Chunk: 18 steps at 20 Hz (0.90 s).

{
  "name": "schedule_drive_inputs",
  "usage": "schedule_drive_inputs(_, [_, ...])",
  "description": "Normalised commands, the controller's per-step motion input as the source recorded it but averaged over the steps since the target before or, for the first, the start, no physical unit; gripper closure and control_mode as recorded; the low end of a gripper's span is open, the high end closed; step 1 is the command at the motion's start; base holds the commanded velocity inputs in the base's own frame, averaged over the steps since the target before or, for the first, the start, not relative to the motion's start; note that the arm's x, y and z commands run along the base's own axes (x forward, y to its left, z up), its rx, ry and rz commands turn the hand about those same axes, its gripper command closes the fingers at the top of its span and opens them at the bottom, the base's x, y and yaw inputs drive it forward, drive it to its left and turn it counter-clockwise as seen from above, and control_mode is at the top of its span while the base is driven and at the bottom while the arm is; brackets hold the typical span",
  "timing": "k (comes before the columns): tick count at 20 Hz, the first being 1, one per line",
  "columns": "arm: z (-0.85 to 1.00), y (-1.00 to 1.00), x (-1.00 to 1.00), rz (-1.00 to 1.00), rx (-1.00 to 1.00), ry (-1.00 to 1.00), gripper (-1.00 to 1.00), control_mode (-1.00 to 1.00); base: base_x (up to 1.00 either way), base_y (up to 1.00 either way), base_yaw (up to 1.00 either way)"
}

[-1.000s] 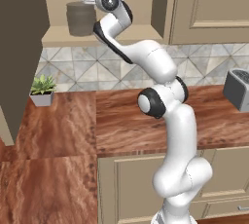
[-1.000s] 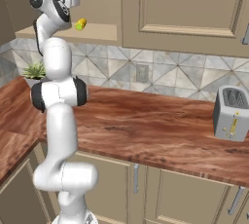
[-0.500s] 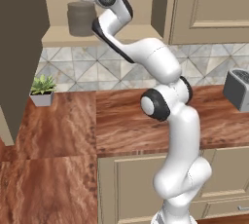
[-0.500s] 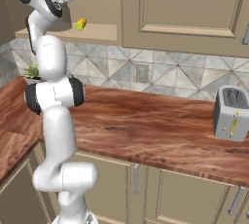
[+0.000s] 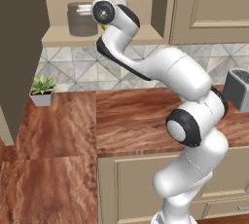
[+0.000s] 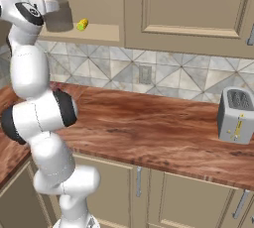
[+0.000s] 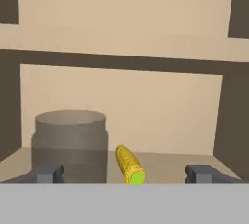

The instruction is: Pick the jar and candle from the dining table and place them in the open cabinet. Close the cabinet after placing the objects.

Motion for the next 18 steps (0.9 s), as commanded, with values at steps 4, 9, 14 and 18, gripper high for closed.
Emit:
schedule_drive_inputs(4, [-0.84,-0.31,-1.0,0.06,-0.03,-0.05,-1.0,-1.0,0.0,0.0,0.0])
schedule_drive_inputs(9, [-0.6,-0.39,-0.84,0.06,0.05,0.04,-1.0,-1.0,0.0,0.0,0.0])
schedule_drive_inputs(14, [-0.58,-0.19,-0.49,0.06,0.05,0.19,-1.0,-1.0,0.0,0.0,0.0])
schedule_drive_inputs(18, [-0.44,-0.03,-0.25,0.07,0.0,0.27,-1.0,-1.0,0.0,0.0,0.0])
